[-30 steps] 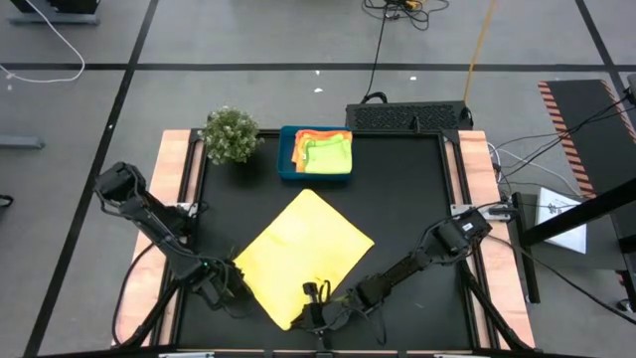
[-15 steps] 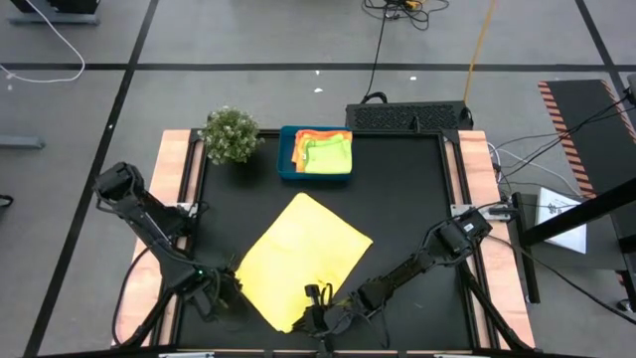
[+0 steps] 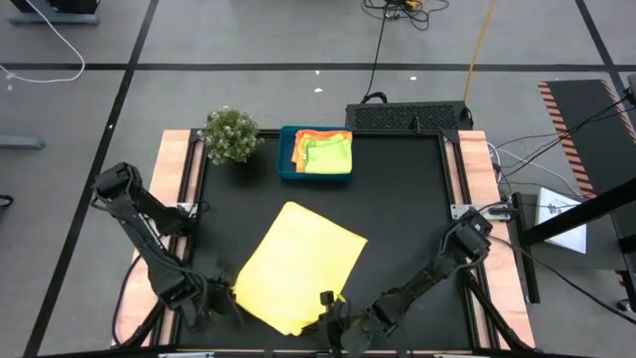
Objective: Fold microfiber towels
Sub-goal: Fold the yellow microfiber towel
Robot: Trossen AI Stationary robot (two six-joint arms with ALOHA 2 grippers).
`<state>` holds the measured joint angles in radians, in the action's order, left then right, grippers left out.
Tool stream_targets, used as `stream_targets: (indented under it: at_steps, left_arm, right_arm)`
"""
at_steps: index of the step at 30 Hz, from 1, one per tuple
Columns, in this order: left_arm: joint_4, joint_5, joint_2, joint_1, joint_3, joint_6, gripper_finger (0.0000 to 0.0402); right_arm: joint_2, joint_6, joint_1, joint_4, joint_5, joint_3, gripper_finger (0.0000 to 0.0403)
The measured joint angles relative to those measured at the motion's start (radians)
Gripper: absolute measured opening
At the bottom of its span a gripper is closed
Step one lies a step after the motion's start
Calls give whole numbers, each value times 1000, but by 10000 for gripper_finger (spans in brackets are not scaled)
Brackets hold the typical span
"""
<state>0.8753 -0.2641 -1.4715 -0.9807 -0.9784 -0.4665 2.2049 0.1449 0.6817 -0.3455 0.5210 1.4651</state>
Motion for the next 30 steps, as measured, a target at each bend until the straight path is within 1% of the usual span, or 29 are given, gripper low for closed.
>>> stream_targets:
  at_steps: [4, 8, 14, 19, 24, 26, 30]
  left_arm:
    - [-17, 0, 0, -18, -51, -9, 3]
    - [-16, -5, 0, -38, -103, -4, 2]
    - [11, -56, 0, -34, -149, 93, 2]
    - [68, -94, 0, 11, -162, 142, 2]
    - [154, -168, 0, 75, -162, 191, 2]
    - [185, -203, 0, 113, -162, 195, 2]
    - [187, -212, 0, 190, -153, 245, 2]
  right_arm:
    - [-24, 22, 37, 54, 98, 0, 0]
    - [-40, 13, 70, 68, 187, 0, 0]
    - [-46, -31, 105, 78, 348, 0, 0]
    - [-46, -34, 118, 92, 479, 0, 0]
    - [-46, -37, 128, 111, 631, 0, 0]
    - [-46, -27, 129, 128, 675, 0, 0]
    - [-46, 9, 130, 166, 742, 0, 0]
